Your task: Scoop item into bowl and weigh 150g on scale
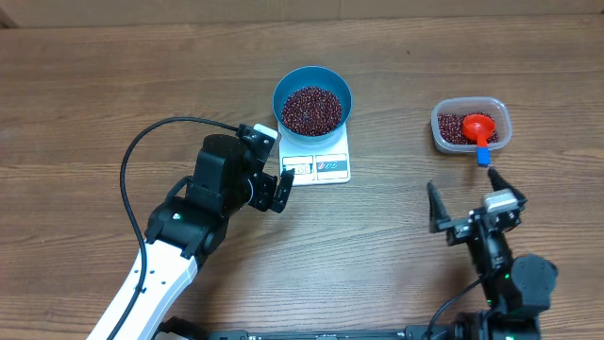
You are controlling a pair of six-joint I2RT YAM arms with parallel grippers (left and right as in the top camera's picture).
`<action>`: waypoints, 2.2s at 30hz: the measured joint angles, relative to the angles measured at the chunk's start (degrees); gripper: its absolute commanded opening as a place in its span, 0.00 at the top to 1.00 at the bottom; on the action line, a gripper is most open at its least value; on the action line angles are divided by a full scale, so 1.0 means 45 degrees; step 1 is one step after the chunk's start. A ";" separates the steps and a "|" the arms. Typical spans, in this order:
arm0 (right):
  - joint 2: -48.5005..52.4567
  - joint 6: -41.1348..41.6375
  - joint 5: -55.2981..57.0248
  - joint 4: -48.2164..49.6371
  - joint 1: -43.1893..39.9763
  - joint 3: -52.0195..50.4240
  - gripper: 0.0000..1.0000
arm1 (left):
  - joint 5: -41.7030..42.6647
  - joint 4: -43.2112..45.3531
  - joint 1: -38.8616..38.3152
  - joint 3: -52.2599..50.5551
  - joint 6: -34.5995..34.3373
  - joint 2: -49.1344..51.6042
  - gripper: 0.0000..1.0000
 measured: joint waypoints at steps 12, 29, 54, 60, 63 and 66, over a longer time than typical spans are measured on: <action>-0.2225 0.0010 0.0073 -0.0204 0.0257 -0.1904 0.00 | 0.0000 0.0005 0.0000 0.0000 0.0000 0.0000 0.00; -0.2365 0.0330 0.0092 -0.0185 0.0257 -0.1904 0.00 | 0.0000 0.0005 0.0000 0.0000 0.0000 0.0000 0.00; -0.2365 0.0335 0.0185 -0.0180 0.0257 -0.1904 0.00 | -0.0189 -0.0083 0.0000 0.0000 0.0005 0.0000 0.01; -0.2365 0.0330 0.0180 -0.0185 0.0257 -0.1904 0.00 | -0.0583 -0.0549 0.0000 -0.0019 -0.0117 -0.0267 0.00; -0.2365 0.0335 0.0180 -0.0185 0.0257 -0.1904 0.00 | -0.0772 -0.0253 0.0214 -0.0039 -0.0287 -0.0874 0.00; -0.2365 0.0335 0.0180 -0.0180 0.0257 -0.1904 0.00 | -0.0996 0.0452 0.0709 -0.0257 -0.0335 -0.1831 0.00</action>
